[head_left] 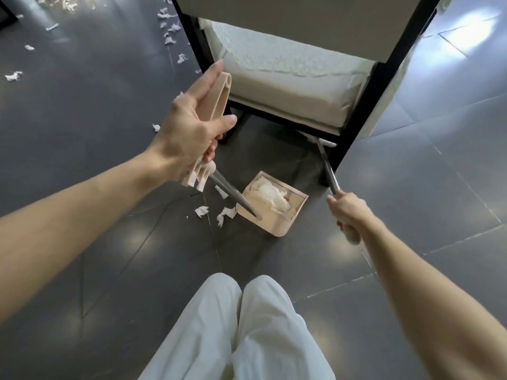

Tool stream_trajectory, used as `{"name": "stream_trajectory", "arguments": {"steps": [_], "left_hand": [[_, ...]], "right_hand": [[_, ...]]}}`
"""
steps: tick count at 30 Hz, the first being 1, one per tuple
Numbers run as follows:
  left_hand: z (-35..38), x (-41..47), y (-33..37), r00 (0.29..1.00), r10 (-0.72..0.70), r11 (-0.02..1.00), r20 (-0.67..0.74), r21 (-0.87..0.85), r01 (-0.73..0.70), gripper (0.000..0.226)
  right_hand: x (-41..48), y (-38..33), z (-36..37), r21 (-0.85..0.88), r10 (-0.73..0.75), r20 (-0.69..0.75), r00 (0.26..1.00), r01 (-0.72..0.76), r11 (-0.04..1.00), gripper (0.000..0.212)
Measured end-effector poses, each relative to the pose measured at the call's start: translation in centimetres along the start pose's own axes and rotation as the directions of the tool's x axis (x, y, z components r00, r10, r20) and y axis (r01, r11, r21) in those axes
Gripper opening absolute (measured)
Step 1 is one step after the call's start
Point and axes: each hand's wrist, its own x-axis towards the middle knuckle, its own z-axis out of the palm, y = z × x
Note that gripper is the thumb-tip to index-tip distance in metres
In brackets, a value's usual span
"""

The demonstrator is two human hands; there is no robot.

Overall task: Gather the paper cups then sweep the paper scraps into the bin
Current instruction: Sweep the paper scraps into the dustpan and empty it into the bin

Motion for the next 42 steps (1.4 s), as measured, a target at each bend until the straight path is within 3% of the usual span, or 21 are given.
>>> {"name": "stream_trajectory", "arguments": {"steps": [5, 10, 18, 22, 25, 32, 37, 40, 42], "left_hand": [[0.2, -1.5, 1.7, 0.997, -0.067, 0.998, 0.033, 0.024, 0.066, 0.074], [-0.8, -3.8, 4.4, 0.992, -0.126, 0.99, 0.03, 0.066, 0.124, 0.077], [-3.9, -8.1, 6.4, 0.976, -0.219, 0.973, 0.011, 0.072, 0.217, 0.079], [-5.1, -10.7, 6.5, 0.957, -0.289, 0.95, -0.011, 0.124, 0.288, 0.079], [-6.1, -12.6, 5.6, 0.94, -0.334, 0.928, -0.074, 0.149, 0.342, 0.078], [-10.0, -17.3, 3.5, 0.878, -0.364, 0.917, -0.312, 0.046, 0.396, 0.077], [-13.6, -19.3, 2.4, 0.822, -0.367, 0.913, -0.435, 0.0, 0.407, 0.078], [-16.2, -19.5, 1.3, 0.777, -0.389, 0.9, -0.494, -0.023, 0.436, 0.076], [-18.2, -19.3, 0.0, 0.766, -0.395, 0.896, -0.508, -0.028, 0.444, 0.076]], "right_hand": [[-4.3, -1.6, -6.2, 0.146, 0.025, 0.248, 0.968, -0.063, 0.987, 0.014], [-9.6, -3.2, -10.6, 0.327, 0.095, 0.447, 0.889, -0.262, 0.908, 0.045], [-13.5, -6.0, -13.9, 0.365, 0.122, 0.399, 0.909, -0.279, 0.888, 0.058], [-12.1, -8.7, -13.3, 0.304, 0.17, 0.443, 0.881, -0.325, 0.896, 0.03], [-12.1, -11.0, -10.8, 0.294, 0.208, 0.533, 0.82, -0.411, 0.863, 0.013], [-14.9, -15.5, -5.8, 0.249, 0.157, 0.638, 0.754, -0.394, 0.885, 0.013], [-15.6, -19.3, -7.2, 0.277, 0.158, 0.67, 0.725, -0.442, 0.853, 0.008], [-16.0, -21.2, -8.3, 0.304, 0.153, 0.646, 0.748, -0.436, 0.847, 0.014], [-16.3, -22.2, -7.9, 0.251, 0.122, 0.574, 0.81, -0.315, 0.915, 0.037]]}}
